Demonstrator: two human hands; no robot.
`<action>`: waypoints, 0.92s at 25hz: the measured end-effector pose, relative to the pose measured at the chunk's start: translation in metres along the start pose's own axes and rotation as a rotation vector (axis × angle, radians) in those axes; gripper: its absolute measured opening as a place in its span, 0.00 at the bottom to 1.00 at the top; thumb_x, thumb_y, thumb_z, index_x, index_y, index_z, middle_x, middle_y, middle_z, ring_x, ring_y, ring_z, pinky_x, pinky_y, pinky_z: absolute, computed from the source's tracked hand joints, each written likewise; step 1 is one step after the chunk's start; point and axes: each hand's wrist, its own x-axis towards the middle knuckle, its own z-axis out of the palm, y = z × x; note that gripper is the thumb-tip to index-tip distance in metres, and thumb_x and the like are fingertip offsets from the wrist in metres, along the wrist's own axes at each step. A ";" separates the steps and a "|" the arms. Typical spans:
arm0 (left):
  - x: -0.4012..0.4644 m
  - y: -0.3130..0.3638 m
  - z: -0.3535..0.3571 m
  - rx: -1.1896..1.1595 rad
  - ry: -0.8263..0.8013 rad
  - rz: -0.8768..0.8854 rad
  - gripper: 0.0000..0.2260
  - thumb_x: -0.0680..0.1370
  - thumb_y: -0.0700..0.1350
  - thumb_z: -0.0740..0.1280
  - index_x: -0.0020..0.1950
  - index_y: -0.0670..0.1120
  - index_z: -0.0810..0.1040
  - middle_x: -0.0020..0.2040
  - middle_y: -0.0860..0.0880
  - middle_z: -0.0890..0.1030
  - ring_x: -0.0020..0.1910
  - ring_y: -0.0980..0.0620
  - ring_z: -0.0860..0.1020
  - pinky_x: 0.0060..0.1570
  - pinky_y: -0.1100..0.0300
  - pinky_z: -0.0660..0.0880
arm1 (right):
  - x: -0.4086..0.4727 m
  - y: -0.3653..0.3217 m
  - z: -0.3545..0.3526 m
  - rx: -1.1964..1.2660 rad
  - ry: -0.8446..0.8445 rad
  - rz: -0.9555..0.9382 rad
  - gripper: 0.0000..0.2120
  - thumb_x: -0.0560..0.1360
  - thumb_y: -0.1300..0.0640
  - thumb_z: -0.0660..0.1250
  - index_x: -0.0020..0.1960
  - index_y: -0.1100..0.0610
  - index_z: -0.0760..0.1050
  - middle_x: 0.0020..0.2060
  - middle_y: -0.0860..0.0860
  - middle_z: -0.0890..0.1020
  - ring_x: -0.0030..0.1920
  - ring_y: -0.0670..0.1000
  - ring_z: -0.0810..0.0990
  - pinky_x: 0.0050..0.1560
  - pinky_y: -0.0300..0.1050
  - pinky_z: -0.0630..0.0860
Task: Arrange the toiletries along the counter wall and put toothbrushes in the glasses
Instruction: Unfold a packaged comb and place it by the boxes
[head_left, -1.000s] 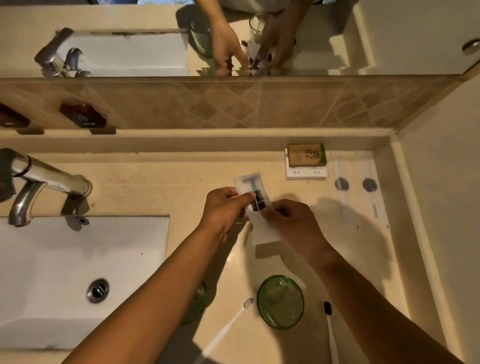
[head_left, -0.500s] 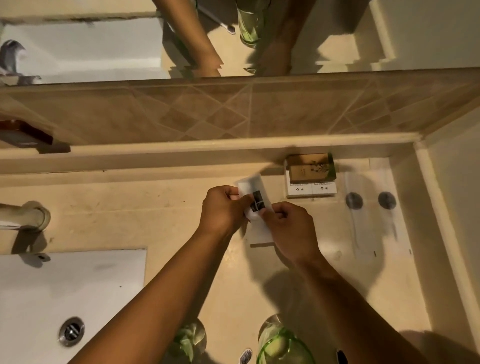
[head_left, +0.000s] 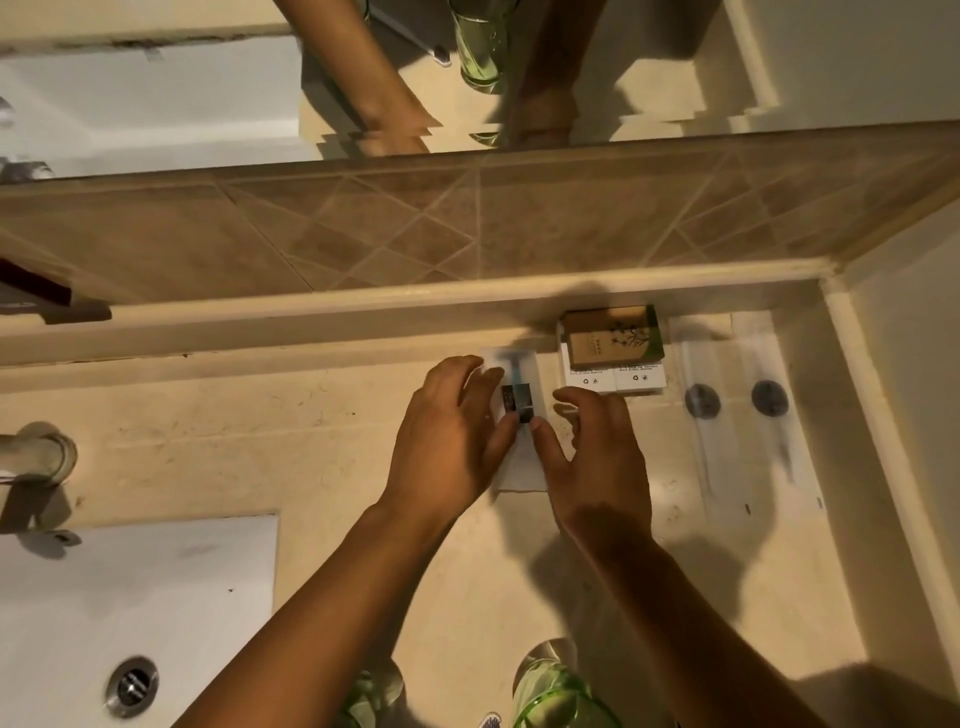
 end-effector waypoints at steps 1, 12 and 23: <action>-0.003 -0.002 0.001 0.025 -0.045 0.047 0.22 0.80 0.55 0.66 0.71 0.46 0.75 0.73 0.44 0.73 0.75 0.44 0.67 0.70 0.48 0.70 | -0.001 0.000 -0.001 0.017 -0.025 -0.057 0.20 0.80 0.46 0.65 0.70 0.49 0.69 0.65 0.49 0.73 0.61 0.49 0.77 0.60 0.46 0.79; 0.001 -0.010 0.009 0.141 -0.238 0.116 0.27 0.83 0.57 0.57 0.80 0.48 0.61 0.83 0.46 0.56 0.82 0.44 0.51 0.79 0.44 0.53 | 0.012 -0.005 0.006 -0.090 -0.229 -0.107 0.24 0.83 0.52 0.59 0.78 0.47 0.60 0.64 0.50 0.70 0.58 0.48 0.77 0.63 0.43 0.76; 0.015 -0.015 0.011 0.125 -0.221 0.112 0.28 0.82 0.56 0.55 0.79 0.46 0.64 0.82 0.46 0.57 0.81 0.41 0.54 0.76 0.40 0.61 | 0.025 -0.010 0.011 -0.076 -0.193 -0.120 0.24 0.84 0.54 0.58 0.79 0.47 0.61 0.61 0.51 0.71 0.53 0.48 0.78 0.60 0.43 0.77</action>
